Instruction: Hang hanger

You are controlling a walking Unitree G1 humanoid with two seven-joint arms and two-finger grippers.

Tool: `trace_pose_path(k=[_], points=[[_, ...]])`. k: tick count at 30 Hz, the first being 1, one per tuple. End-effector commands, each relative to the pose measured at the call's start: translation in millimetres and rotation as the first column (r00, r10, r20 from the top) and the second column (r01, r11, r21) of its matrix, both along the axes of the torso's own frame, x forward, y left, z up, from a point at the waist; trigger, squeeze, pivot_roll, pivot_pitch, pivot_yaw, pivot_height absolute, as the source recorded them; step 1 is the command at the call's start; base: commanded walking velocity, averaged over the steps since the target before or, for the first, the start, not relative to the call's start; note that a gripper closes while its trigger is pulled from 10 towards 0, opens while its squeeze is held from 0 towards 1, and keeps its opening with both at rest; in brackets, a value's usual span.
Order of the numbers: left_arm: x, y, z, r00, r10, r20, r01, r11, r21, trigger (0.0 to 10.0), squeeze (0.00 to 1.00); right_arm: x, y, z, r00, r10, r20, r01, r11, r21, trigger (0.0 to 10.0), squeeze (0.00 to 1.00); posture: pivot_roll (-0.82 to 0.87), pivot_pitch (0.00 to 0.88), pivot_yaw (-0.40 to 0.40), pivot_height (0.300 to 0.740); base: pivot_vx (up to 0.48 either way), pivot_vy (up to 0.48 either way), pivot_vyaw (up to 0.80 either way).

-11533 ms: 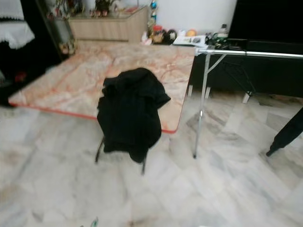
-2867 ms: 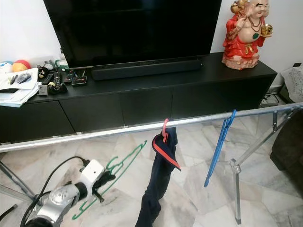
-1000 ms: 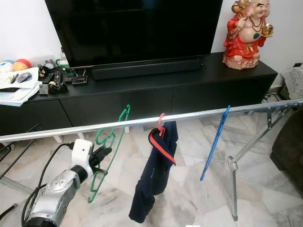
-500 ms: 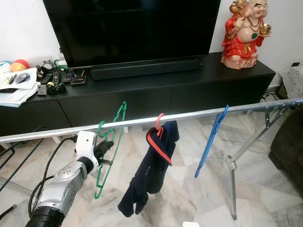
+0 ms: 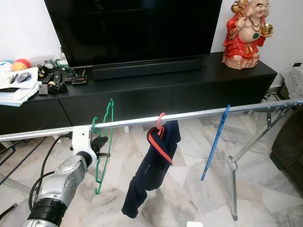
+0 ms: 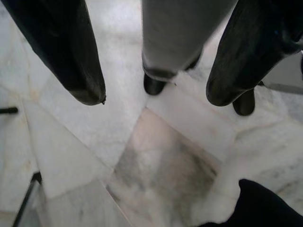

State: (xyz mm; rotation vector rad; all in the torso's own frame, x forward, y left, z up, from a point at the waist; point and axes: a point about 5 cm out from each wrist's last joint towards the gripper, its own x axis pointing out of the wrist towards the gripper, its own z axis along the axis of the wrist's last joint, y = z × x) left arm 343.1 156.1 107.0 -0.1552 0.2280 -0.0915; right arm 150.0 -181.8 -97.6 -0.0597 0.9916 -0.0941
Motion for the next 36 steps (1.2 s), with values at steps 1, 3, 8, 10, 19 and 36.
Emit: trace_pose_path(k=[1, 3, 8, 10, 19, 36], points=[[1.1, 3.4, -4.4, 0.999, 0.013, -0.046, -0.012, 1.0, 0.027, 10.0, 0.0, -3.1, -0.7, -1.0, 1.0, -0.005, -0.004, 0.005, 1.0, 0.006, 10.0, 0.0, 0.06, 0.067, 0.047, 0.74, 0.0, 0.0, 0.0], [-0.5, 5.4, -9.4, 0.996, 0.011, -0.083, -0.006, 0.998, 0.059, 10.0, 0.0, -6.9, -3.2, -2.0, 1.0, -0.009, -0.009, 0.009, 1.0, 0.005, 10.0, 0.0, 0.06, 0.068, 0.049, 0.74, 0.0, 0.0, 0.0], [-10.9, 13.5, -26.9, 0.983, 0.03, -0.179, -0.011, 0.994, 0.106, 10.0, 0.0, -7.1, 0.5, -2.5, 1.0, -0.007, -0.012, 0.007, 1.0, 0.009, 10.0, 0.0, 0.07, 0.071, 0.052, 0.74, 0.0, 0.0, 0.0], [-12.5, 14.9, -28.1, 0.983, 0.032, -0.181, -0.012, 0.994, 0.109, 10.0, 0.0, -5.3, 3.1, -2.2, 1.0, -0.005, -0.01, 0.005, 1.0, 0.012, 10.0, 0.0, 0.07, 0.071, 0.052, 0.74, 0.0, 0.0, 0.0], [-16.7, 16.7, -21.1, 0.991, 0.032, -0.128, -0.021, 0.996, 0.083, 10.0, 0.11, 4.7, 14.3, 0.3, 1.0, 0.003, 0.002, -0.003, 1.0, 0.02, 10.0, 0.0, 0.07, 0.071, 0.052, 0.74, 0.0, 0.0, 0.0], [-22.8, 14.4, -8.2, 0.997, -0.042, -0.066, 0.047, 0.996, 0.08, 10.0, 1.0, 14.0, 26.9, 3.1, 1.0, 0.013, 0.014, -0.013, 1.0, 0.024, 10.0, 0.0, 0.07, 0.063, 0.059, 0.74, 0.0, 0.0, 0.0]])
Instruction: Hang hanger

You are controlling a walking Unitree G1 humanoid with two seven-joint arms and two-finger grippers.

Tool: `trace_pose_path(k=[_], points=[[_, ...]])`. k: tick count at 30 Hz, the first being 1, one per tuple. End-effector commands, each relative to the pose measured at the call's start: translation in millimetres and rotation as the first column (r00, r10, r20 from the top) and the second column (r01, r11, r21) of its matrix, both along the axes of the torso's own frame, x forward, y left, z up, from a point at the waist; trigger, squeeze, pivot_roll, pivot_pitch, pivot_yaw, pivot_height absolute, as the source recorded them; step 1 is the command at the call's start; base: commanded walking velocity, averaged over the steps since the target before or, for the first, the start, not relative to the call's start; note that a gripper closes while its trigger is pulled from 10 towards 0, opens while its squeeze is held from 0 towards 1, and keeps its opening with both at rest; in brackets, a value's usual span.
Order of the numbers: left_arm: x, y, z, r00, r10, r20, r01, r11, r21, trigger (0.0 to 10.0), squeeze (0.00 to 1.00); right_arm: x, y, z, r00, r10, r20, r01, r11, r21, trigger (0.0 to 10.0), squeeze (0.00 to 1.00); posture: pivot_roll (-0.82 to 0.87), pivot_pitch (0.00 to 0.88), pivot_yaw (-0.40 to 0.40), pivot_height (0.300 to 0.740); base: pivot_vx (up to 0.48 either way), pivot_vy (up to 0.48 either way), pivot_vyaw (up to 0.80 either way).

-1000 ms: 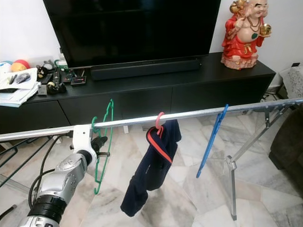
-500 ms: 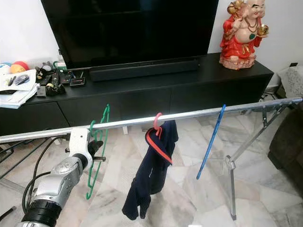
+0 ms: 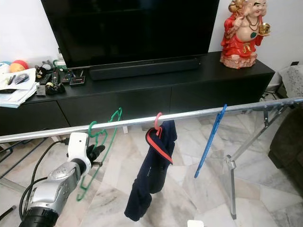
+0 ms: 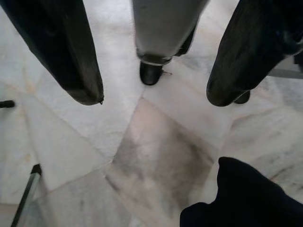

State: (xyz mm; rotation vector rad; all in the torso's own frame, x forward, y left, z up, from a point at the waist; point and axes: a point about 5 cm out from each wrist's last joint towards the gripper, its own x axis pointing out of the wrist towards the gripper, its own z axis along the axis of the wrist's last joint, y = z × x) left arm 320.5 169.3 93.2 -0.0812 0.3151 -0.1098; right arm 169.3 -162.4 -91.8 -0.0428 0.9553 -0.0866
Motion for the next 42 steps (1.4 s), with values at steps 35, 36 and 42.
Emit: trace_pose_path(k=[35, 36, 42], points=[[-91.2, 94.4, -13.4, 0.986, 0.087, 0.139, -0.083, 0.996, -0.035, 10.0, 0.0, -27.2, -8.6, -9.9, 0.998, -0.006, -0.061, 0.006, 1.0, -0.001, 10.0, 0.0, 0.09, 0.073, 0.064, 0.74, 0.0, 0.0, 0.0], [-94.6, 101.1, -20.7, 0.985, 0.13, 0.114, -0.128, 0.991, -0.031, 10.0, 0.0, -26.8, -8.6, -9.8, 0.998, -0.005, -0.06, 0.005, 1.0, -0.002, 10.0, 0.0, 0.09, 0.074, 0.064, 0.74, 0.0, 0.0, 0.0], [-122.1, 107.4, -84.4, 0.972, 0.169, -0.161, -0.169, 0.985, 0.011, 10.0, 0.0, -24.0, 1.9, -9.5, 0.998, -0.001, -0.056, 0.001, 1.0, 0.005, 10.0, 0.0, 0.09, 0.076, 0.065, 0.74, 0.0, 0.0, 0.0]])
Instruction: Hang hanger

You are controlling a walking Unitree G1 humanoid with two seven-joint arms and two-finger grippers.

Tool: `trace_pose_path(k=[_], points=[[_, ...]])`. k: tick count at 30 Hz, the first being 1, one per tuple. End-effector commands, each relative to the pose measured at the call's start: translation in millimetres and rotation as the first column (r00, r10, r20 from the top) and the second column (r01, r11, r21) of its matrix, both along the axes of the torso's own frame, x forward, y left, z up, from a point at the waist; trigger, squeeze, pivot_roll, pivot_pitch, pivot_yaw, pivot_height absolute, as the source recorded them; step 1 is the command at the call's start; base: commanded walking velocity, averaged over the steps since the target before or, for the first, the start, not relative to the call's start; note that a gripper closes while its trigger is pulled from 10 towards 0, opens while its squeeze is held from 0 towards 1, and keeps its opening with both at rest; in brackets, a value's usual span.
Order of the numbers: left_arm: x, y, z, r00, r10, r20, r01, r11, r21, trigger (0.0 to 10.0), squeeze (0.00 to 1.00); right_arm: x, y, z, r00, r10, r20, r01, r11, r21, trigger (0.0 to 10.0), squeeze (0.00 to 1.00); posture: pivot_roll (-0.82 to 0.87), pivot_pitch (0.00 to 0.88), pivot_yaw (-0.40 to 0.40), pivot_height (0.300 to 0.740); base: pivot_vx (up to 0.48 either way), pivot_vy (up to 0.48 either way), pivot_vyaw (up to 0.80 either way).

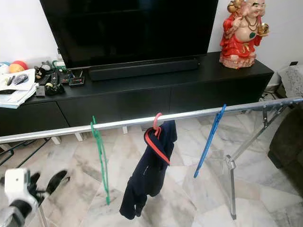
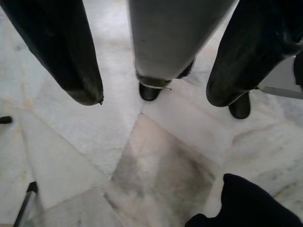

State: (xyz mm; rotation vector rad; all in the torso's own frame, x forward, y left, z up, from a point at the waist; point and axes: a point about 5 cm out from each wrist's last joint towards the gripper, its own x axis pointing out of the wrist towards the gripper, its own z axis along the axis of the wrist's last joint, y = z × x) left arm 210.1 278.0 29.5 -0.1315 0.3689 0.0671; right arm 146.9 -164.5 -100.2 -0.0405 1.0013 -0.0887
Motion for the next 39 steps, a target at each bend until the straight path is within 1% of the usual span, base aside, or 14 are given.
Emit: trace_pose_path(k=[1, 2, 6, 9, 11, 12, 13, 17, 20, 21, 22, 27, 35, 39], points=[[-14.0, -2.0, -25.7, 0.993, -0.011, -0.122, 0.011, 1.0, 0.005, 10.0, 0.0, -1.6, 4.1, -1.0, 1.0, 0.003, -0.01, -0.003, 1.0, 0.003, 10.0, 0.0, 0.09, 0.076, 0.065, 0.74, 0.0, 0.0, 0.0], [-14.0, -2.0, -25.7, 0.993, -0.011, -0.122, 0.011, 1.0, 0.005, 10.0, 0.0, -1.6, 4.1, -1.0, 1.0, 0.003, -0.01, -0.003, 1.0, 0.003, 10.0, 0.0, 0.09, 0.076, 0.065, 0.74, 0.0, 0.0, 0.0], [-35.1, -6.8, -67.0, 0.948, 0.014, -0.317, -0.009, 1.0, 0.018, 10.0, 0.0, 2.4, -7.8, 1.1, 1.0, -0.005, -0.005, 0.005, 1.0, -0.007, 10.0, 0.0, 0.08, 0.073, 0.058, 0.74, 0.0, 0.0, 0.0], [-42.2, -13.8, -80.6, 0.921, -0.008, -0.389, 0.018, 1.0, 0.022, 10.0, 0.0, 3.8, -21.0, 2.9, 1.0, -0.014, -0.001, 0.014, 1.0, -0.018, 10.0, 0.0, 0.08, 0.068, 0.053, 0.74, 0.0, 0.0, 0.0], [-43.5, -15.8, -83.9, 0.914, -0.013, -0.406, 0.024, 0.999, 0.024, 10.0, 0.0, 3.8, -25.2, 3.3, 1.0, -0.016, -0.001, 0.016, 1.0, -0.021, 10.0, 0.0, 0.08, 0.068, 0.053, 0.74, 0.0, 0.0, 0.0], [-45.0, -17.5, -88.1, 0.905, -0.004, -0.426, 0.015, 1.0, 0.021, 10.0, 0.0, 3.0, -34.1, 4.3, 1.0, -0.022, 0.0, 0.022, 0.999, -0.029, 10.0, 0.0, 0.07, 0.067, 0.053, 0.74, 0.0, 0.0, 0.0], [-45.0, -17.5, -88.1, 0.905, -0.004, -0.426, 0.015, 1.0, 0.021, 10.0, 0.0, 3.0, -34.1, 4.3, 1.0, -0.022, 0.0, 0.022, 0.999, -0.029, 10.0, 0.0, 0.07, 0.067, 0.053, 0.74, 0.0, 0.0, 0.0], [-49.2, -27.1, -99.6, 0.877, -0.039, -0.479, 0.057, 0.998, 0.023, 10.0, 0.0, 0.5, -53.2, 7.2, 0.999, -0.05, 0.017, 0.051, 0.998, -0.041, 10.0, 0.0, 0.06, 0.062, 0.054, 0.74, 0.0, 0.0, 0.0], [-50.1, -28.9, -101.5, 0.874, -0.036, -0.484, 0.053, 0.998, 0.021, 10.0, 0.0, 0.1, -52.3, 6.9, 0.999, -0.05, 0.019, 0.05, 0.998, -0.042, 10.0, 0.0, 0.06, 0.062, 0.054, 0.74, 0.0, 0.0, 0.0], [-51.2, -29.6, -102.7, 0.871, -0.037, -0.49, 0.056, 0.998, 0.024, 10.0, 0.0, -0.6, -45.5, 5.4, 0.999, -0.041, 0.014, 0.042, 0.998, -0.038, 10.0, 0.0, 0.05, 0.041, 0.055, 0.74, 0.0, 0.0, 0.0], [-54.6, -30.7, -105.5, 0.864, -0.037, -0.501, 0.057, 0.998, 0.025, 10.0, 0.0, -2.5, -26.9, 1.8, 1.0, -0.025, 0.006, 0.025, 0.999, -0.023, 10.0, 0.0, 0.05, 0.014, 0.061, 0.74, 0.0, 0.0, 0.0], [-60.8, -35.5, -110.5, 0.847, -0.062, -0.528, 0.086, 0.996, 0.022, 10.0, 0.0, -3.9, -11.5, -0.4, 1.0, -0.013, -0.001, 0.013, 1.0, -0.007, 10.0, 0.0, 0.03, 0.0, 0.067, 0.74, 0.0, 0.0, 0.0], [-62.2, -44.7, -114.5, 0.837, -0.085, -0.54, 0.114, 0.993, 0.02, 10.0, 0.0, -2.7, -13.3, 0.2, 1.0, -0.019, 0.004, 0.019, 1.0, -0.008, 10.0, 0.0, 0.02, 0.0, 0.067, 0.74, 0.0, -0.231, 0.0], [-58.3, -45.9, -114.3, 0.846, -0.056, -0.531, 0.076, 0.997, 0.016, 10.0, 0.0, -1.4, -21.5, 1.4, 1.0, -0.023, 0.004, 0.023, 0.999, -0.023, 10.0, 0.0, 0.02, 0.0, 0.061, 0.74, 0.0, 0.0, -0.14]])
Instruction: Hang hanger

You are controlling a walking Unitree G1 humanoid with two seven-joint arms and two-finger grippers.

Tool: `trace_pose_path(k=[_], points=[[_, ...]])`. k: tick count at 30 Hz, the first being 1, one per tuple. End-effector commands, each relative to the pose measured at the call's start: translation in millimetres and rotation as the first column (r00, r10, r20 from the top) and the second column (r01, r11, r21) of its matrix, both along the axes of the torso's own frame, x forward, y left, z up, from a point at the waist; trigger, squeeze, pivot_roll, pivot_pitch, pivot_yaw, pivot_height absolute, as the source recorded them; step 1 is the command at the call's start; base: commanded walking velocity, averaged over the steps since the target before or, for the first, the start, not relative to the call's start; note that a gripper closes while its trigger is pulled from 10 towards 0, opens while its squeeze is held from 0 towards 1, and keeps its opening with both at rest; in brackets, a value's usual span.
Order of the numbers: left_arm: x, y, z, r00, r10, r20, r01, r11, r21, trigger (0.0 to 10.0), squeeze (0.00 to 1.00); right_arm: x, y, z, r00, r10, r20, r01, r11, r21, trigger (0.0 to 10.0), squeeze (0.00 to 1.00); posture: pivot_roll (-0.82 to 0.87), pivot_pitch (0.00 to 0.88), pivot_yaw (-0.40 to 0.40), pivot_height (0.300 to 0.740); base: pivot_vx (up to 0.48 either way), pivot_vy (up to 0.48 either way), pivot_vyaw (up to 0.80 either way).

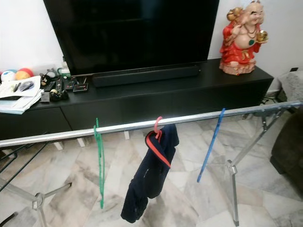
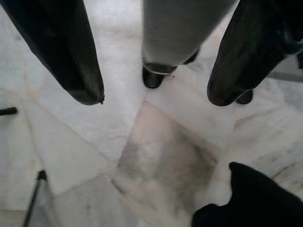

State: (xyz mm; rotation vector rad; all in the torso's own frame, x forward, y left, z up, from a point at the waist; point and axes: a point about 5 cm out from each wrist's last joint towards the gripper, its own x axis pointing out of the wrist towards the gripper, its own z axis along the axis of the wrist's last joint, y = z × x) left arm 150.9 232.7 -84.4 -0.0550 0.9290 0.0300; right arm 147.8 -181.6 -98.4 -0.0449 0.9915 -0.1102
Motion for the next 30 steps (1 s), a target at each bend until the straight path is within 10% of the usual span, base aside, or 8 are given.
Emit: trace_pose_path(k=[1, 30], points=[[0.7, -0.6, -0.4, 1.0, 0.011, 0.0, -0.011, 1.0, 0.0, 10.0, 0.0, -2.6, -5.0, -0.4, 1.0, -0.006, -0.007, 0.005, 1.0, -0.01, 10.0, 0.0, 0.02, 0.0, 0.061, 0.74, 0.0, 0.0, -0.76], [-8.0, -2.3, -5.9, 0.998, 0.045, -0.045, -0.045, 0.999, 0.007, 10.0, 0.0, 1.3, -15.1, 2.2, 1.0, 0.001, -0.001, -0.001, 1.0, -0.009, 10.0, 0.0, 0.05, 0.05, 0.05, 0.74, 0.0, 0.0, -0.68]])
